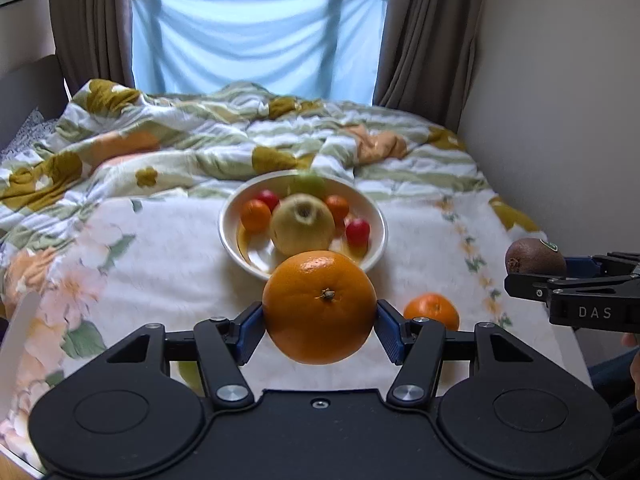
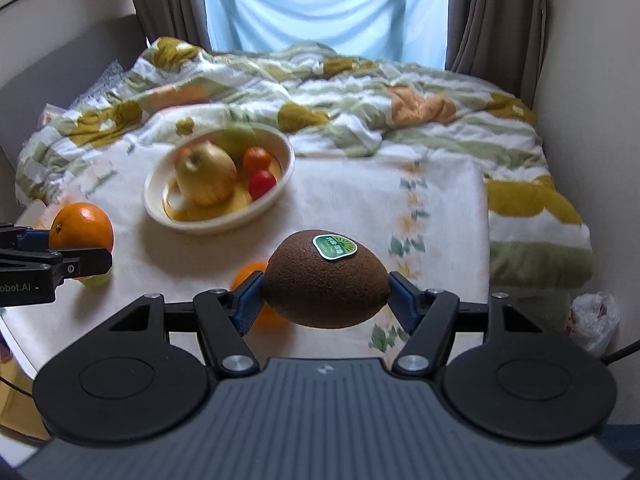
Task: Organize fruits
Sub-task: 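Lower the large orange into the bowl and open the left tool while the right tool carries the kiwi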
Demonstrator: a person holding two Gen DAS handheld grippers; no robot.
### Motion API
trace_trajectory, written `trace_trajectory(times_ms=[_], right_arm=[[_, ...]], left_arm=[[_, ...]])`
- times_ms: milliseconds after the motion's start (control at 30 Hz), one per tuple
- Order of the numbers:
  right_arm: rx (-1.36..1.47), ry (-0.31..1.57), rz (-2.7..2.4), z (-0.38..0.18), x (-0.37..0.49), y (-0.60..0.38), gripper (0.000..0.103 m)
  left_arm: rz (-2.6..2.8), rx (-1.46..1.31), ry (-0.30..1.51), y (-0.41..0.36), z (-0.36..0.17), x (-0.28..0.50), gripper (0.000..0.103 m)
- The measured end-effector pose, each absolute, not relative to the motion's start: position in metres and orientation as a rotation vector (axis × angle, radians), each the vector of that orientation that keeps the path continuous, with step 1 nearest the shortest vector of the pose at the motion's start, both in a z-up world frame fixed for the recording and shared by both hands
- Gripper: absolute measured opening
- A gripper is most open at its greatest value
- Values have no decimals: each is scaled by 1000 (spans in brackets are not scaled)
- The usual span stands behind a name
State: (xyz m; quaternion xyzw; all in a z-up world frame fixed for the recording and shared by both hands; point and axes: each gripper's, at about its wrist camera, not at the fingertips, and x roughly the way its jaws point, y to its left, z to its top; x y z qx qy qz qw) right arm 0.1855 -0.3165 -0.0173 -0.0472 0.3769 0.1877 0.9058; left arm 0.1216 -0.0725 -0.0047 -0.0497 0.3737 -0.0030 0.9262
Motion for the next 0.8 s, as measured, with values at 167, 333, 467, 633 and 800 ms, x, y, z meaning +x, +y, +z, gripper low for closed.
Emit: trace_trajectory(times_ms=[167,333,467,633,800], right_arm=[[-84,750,371,9,183,-305,81],[-55,716,326,27,181,-288,81],[-29,711,275,32,184,-271,81],[-5,730,221,29,192,-244,81],[20,753,167,19,198,-221,81]], left_arm=[[-37,-110,748,-50,15,132,63],[-89,-67,735,-25,25,154,63],[-143,-41,748,-6,23,177,63],[-198,-16,778,16,10,205,63],[-255,11,814,31,-12,230,63]])
